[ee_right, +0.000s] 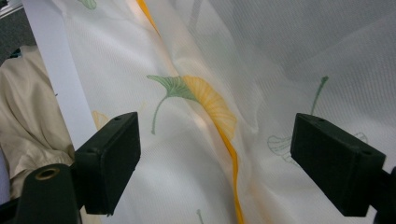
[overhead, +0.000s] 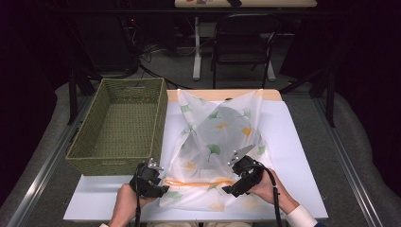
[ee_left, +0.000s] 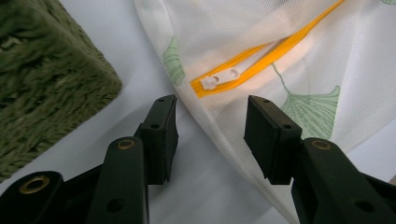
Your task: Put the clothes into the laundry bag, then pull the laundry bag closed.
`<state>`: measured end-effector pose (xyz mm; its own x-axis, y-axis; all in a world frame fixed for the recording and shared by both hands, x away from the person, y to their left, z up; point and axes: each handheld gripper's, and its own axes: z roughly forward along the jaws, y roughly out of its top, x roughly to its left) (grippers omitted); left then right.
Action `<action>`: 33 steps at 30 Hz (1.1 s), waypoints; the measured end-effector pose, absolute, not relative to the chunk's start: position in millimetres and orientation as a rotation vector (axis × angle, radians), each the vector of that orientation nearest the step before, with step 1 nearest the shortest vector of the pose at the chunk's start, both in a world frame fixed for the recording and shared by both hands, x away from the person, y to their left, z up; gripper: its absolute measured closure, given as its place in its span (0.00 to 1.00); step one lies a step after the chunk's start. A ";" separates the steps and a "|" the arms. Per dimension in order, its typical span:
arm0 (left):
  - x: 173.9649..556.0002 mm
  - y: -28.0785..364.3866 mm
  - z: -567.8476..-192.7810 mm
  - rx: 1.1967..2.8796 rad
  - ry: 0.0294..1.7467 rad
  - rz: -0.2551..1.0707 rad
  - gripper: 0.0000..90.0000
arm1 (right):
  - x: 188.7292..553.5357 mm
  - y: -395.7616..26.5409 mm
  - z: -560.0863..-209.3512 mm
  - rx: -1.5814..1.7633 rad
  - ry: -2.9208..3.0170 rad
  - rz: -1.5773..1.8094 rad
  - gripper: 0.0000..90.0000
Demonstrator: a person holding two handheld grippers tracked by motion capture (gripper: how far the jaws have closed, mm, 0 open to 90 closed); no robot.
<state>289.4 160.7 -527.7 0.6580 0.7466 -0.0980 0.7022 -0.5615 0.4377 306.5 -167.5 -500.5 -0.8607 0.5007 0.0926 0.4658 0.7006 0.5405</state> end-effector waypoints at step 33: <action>274.6 158.4 -533.1 2.420 1.071 0.224 0.98 | 297.1 -120.9 -493.9 0.640 2.881 0.968 0.17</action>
<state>274.6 158.4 -533.1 0.6801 0.7319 -0.0437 0.6532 -0.5777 0.4895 297.1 -120.9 -493.9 -0.9145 0.3933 0.0950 0.3709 0.7210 0.5854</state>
